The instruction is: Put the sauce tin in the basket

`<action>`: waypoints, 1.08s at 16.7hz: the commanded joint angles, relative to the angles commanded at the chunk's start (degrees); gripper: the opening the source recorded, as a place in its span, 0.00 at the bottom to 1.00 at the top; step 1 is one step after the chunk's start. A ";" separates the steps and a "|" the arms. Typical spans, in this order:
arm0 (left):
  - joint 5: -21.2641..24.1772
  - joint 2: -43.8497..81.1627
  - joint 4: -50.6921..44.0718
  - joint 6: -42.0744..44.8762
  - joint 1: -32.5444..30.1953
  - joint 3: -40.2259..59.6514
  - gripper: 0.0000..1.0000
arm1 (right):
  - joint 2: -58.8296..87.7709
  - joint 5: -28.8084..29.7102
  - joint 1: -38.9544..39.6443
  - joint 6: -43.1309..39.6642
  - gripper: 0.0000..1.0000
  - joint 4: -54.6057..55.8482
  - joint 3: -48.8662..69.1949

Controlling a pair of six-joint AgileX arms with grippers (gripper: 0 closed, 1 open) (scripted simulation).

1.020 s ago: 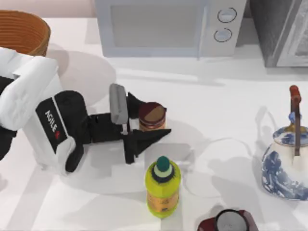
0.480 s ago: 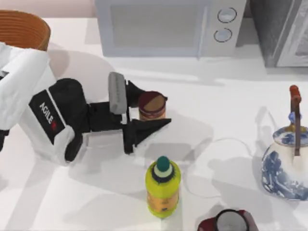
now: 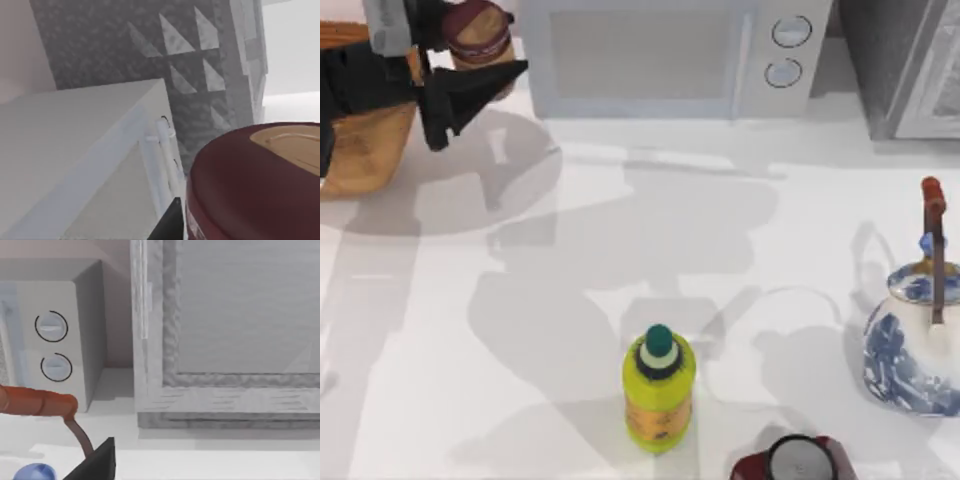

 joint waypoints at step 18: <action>1.05 -5.01 -24.10 -2.75 28.00 9.89 0.00 | 0.00 0.00 0.00 0.00 1.00 0.00 0.00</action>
